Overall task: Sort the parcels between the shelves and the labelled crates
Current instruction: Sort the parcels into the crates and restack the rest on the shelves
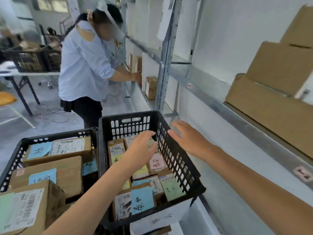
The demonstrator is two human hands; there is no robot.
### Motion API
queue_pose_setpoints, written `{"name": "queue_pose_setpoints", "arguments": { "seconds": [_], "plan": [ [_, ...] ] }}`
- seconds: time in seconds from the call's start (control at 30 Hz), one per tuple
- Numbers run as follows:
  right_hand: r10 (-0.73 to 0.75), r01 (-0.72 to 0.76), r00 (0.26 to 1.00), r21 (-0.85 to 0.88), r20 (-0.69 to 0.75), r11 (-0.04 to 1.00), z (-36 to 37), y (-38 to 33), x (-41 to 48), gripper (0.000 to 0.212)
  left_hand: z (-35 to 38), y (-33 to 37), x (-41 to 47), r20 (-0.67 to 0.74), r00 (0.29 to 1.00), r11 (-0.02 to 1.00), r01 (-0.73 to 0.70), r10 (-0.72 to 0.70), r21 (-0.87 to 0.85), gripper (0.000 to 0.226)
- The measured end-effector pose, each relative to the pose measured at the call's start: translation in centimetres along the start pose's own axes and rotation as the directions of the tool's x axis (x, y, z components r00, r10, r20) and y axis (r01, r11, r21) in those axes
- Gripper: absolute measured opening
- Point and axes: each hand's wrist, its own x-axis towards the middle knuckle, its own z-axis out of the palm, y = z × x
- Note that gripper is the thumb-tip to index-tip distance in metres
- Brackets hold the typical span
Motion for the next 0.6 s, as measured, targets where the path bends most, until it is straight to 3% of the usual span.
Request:
{"name": "queue_pose_setpoints", "arguments": {
  "seconds": [0.2,0.4,0.5,0.6],
  "plan": [
    [0.036,-0.051,0.976,-0.068,-0.213,0.996,-8.0,0.6,-3.2,0.050,-1.9,8.8,2.2,-0.104,0.958,0.963,-0.267,0.268,0.018,0.045],
    [-0.002,-0.027,0.969,-0.116,-0.246,0.993,-13.8,0.4,-7.7,0.057,-2.7,16.5,1.8,-0.147,0.791,0.804,-0.586,0.594,0.096,0.050],
    [-0.032,-0.021,0.943,-0.156,-0.331,0.988,-16.1,-0.4,-10.1,0.058,-3.4,19.7,1.4,-0.196,0.740,0.756,-0.655,0.644,0.011,0.047],
    [-0.035,-0.032,0.913,-0.156,-0.407,0.987,-18.6,-2.0,-12.0,0.059,-4.6,22.9,1.5,-0.246,0.732,0.740,-0.668,0.635,-0.080,0.041]
  ]
}}
